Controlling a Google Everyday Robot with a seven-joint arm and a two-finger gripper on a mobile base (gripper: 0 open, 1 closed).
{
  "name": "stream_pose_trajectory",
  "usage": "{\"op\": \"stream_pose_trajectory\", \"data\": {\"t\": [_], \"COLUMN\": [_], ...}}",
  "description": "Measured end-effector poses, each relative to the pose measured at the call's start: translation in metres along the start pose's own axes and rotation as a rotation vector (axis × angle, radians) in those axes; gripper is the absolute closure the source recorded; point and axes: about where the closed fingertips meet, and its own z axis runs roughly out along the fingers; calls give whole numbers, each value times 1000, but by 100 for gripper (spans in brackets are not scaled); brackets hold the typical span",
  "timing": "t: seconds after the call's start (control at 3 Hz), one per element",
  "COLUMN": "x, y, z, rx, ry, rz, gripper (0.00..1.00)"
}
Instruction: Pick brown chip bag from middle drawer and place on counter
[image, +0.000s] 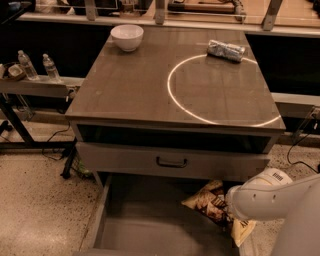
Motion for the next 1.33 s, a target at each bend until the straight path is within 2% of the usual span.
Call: {"op": "stream_pose_trajectory", "data": {"t": [0.33,0.67,1.0,1.33], "x": [1,20,44,48], "y": [7,22,42,55], "z": [-11,-31,-66,-75], "rx": [-7,-62,-131,-176], "ry": [-20,-5,39,48], "rz": [26,-1,-29,-28], "gripper": [100,100,100,100]}}
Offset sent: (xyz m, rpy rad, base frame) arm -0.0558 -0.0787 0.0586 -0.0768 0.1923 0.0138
